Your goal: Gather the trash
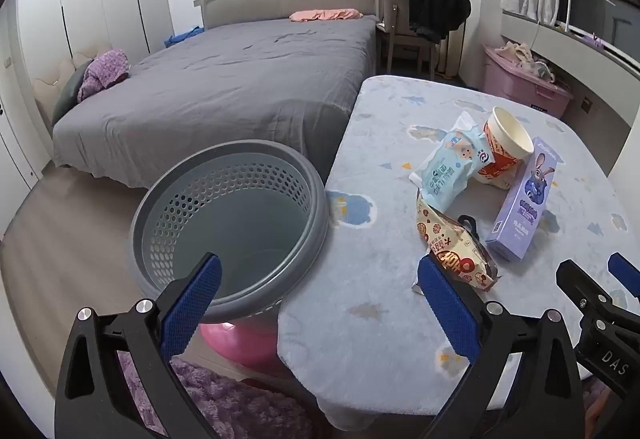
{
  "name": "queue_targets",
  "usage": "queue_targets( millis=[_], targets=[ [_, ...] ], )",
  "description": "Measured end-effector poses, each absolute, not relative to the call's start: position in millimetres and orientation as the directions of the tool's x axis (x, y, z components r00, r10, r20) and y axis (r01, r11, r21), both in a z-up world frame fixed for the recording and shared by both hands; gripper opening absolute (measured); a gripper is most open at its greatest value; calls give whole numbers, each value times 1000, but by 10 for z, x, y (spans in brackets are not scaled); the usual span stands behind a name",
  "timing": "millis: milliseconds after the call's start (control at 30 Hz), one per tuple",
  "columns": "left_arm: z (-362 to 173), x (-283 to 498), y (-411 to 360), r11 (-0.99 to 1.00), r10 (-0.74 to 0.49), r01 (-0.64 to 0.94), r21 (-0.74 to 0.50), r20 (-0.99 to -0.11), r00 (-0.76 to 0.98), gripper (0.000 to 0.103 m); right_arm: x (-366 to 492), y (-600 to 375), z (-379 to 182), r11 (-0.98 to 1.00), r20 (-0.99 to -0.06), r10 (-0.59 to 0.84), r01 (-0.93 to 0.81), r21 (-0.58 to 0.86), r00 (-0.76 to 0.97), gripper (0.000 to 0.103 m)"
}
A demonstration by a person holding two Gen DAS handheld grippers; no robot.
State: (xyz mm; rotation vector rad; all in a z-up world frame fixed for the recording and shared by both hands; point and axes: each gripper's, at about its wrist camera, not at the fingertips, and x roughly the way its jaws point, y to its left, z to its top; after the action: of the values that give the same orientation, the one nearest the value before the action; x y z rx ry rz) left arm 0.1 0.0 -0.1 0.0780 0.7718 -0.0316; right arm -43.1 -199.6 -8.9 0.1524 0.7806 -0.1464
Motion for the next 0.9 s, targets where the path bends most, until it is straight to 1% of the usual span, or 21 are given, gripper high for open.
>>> queue_targets(
  millis=[400, 467, 900],
  targets=[
    [43, 9, -39, 996, 7, 55, 67, -693, 721, 97, -511, -2030, -53, 977, -698, -74, 193, 93, 712, 94],
    [12, -105, 28, 997, 3, 51, 59, -684, 729, 97, -533, -2006, -42, 977, -696, -76, 193, 91, 714, 94],
    [94, -217, 79, 998, 1, 46, 52, -672, 741, 97, -614, -1940, 27, 980, -684, -77, 182, 83, 726, 94]
  ],
)
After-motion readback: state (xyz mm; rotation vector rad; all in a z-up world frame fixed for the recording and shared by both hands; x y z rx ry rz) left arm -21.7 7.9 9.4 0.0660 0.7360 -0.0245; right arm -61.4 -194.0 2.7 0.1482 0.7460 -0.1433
